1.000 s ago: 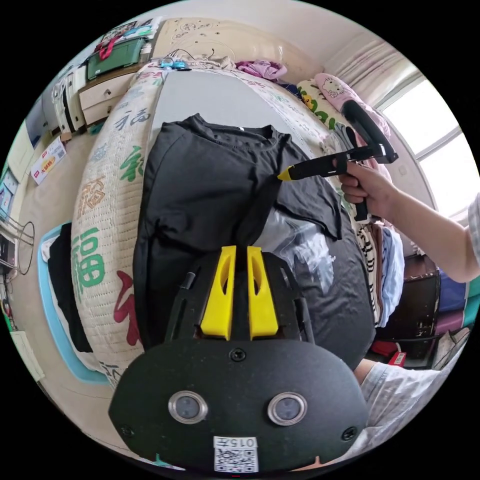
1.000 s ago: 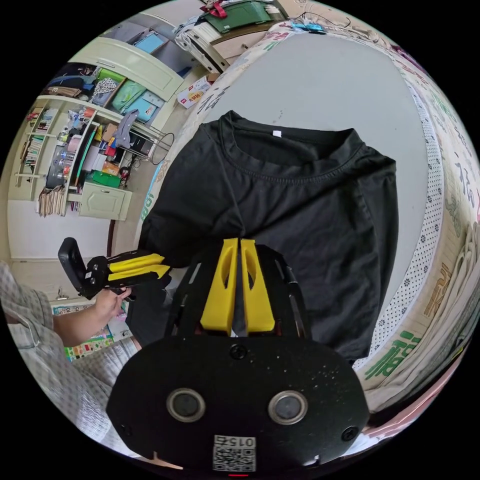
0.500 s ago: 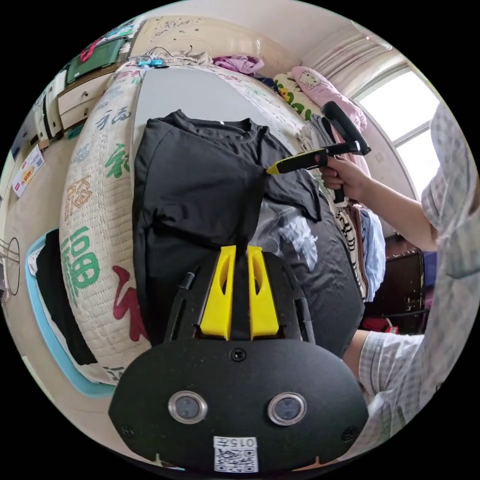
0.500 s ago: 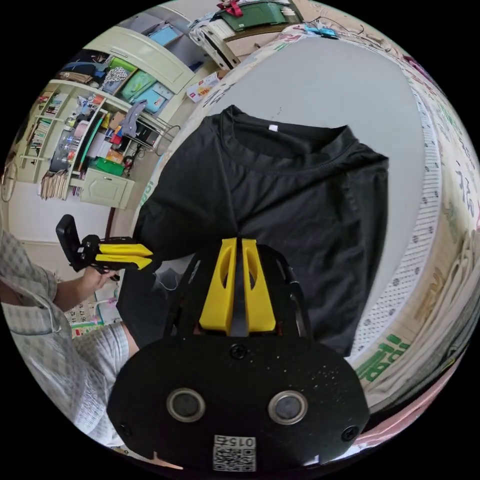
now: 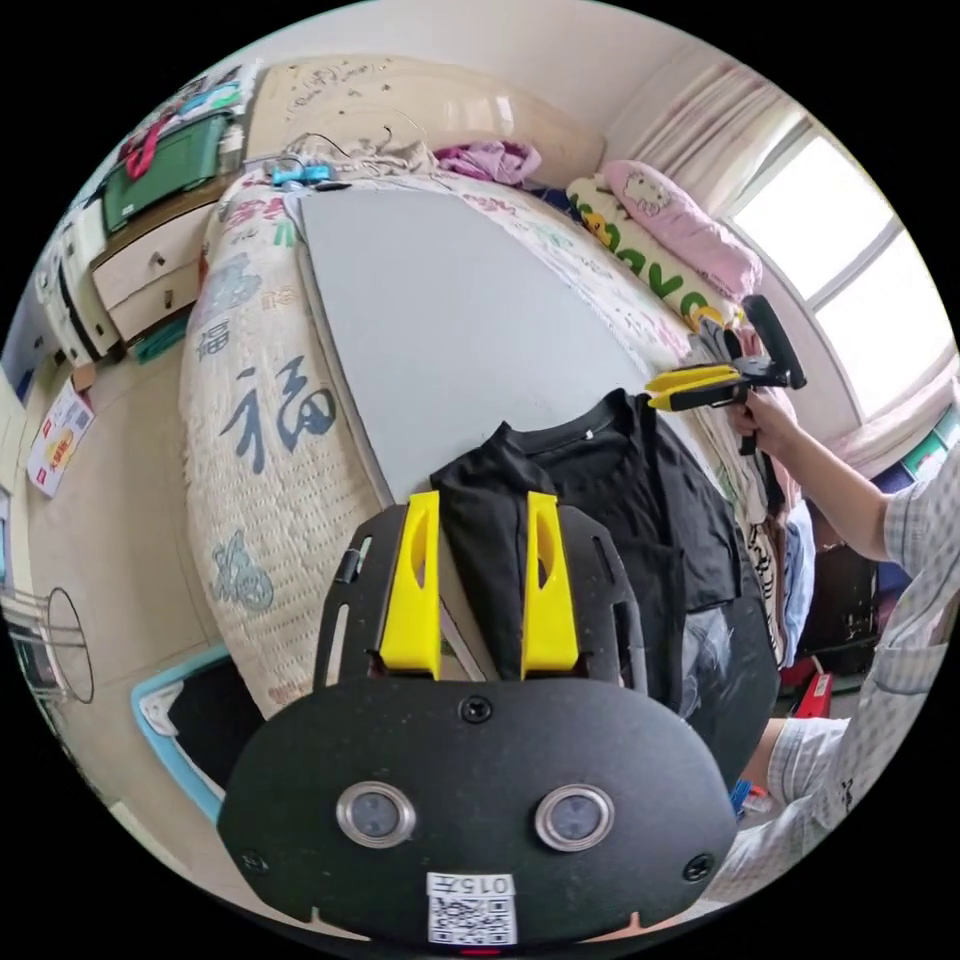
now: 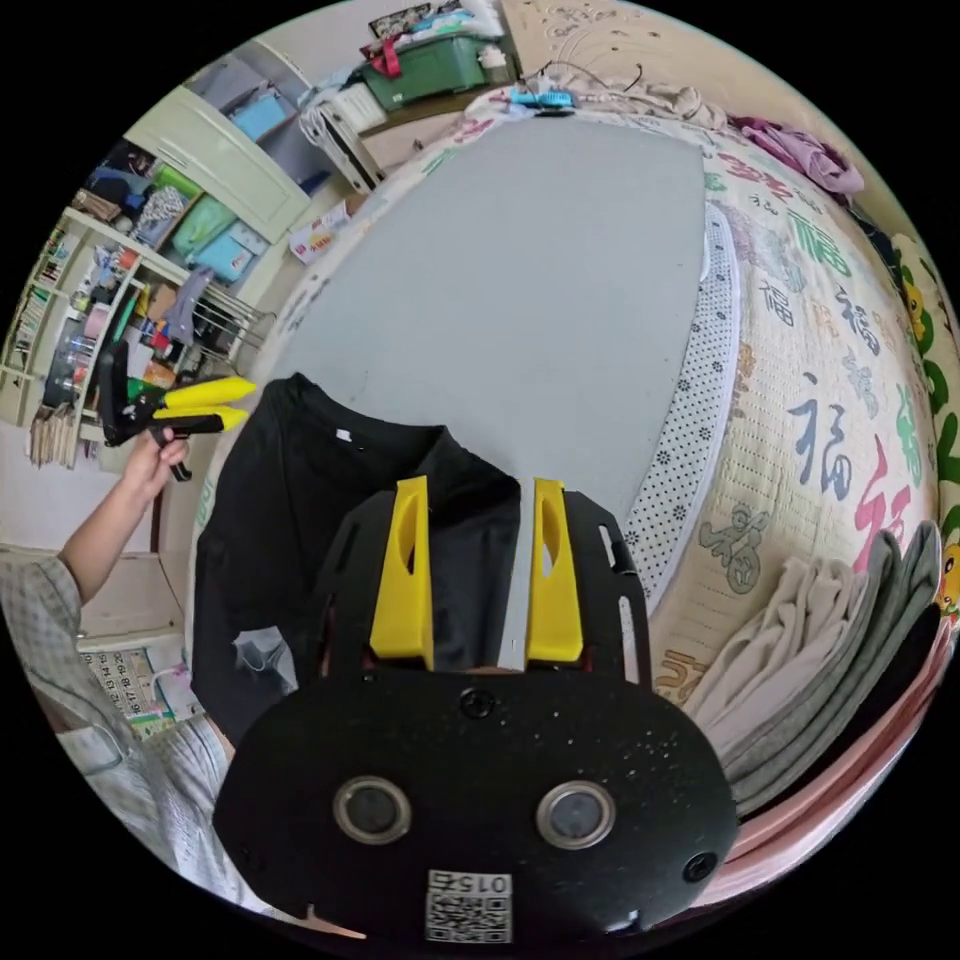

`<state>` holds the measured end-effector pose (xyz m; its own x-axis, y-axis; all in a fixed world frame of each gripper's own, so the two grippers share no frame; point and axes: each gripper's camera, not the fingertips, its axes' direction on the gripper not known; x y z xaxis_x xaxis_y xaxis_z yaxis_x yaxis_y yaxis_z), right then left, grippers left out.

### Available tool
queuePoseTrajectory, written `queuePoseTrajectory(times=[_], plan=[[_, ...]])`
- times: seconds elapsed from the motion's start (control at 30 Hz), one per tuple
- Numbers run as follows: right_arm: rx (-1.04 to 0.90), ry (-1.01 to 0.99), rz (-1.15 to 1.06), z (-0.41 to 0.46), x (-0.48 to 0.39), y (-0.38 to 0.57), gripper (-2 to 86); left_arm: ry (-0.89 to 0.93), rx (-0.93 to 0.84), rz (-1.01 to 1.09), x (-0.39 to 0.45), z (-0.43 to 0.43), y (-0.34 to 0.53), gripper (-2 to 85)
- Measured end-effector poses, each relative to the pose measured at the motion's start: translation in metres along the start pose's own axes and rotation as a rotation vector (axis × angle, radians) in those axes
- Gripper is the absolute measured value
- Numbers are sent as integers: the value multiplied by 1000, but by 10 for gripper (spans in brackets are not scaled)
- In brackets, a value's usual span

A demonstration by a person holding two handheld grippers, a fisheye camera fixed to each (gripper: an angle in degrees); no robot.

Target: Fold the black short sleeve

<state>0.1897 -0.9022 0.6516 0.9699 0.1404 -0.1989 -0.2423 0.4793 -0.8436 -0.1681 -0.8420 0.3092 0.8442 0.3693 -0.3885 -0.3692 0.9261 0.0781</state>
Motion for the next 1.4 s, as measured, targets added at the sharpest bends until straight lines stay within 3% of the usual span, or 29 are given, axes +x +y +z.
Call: queuePoseTrajectory(times=[0.1,0.3,0.43,0.9,1.13,1.4], plan=[[2,64,20,7,0,7,126,9,-41,22,1,8,-16,115],[19,9,53,23,7,26,47,-65,-110,96,9,13,-29,87],[34,-51,86,29,15,33,10,-114,-102,88,14,6,-36,112],[78,-2,146,63,13,49,-6,-140,-194,167,27,17,-45,9],[182,96,146,35,10,65,-8,-149,-20,109,42,-32,-45,-4],[276,-36,55,-22,-29,164,-9,-79,155,125,108,-113,36,-5]])
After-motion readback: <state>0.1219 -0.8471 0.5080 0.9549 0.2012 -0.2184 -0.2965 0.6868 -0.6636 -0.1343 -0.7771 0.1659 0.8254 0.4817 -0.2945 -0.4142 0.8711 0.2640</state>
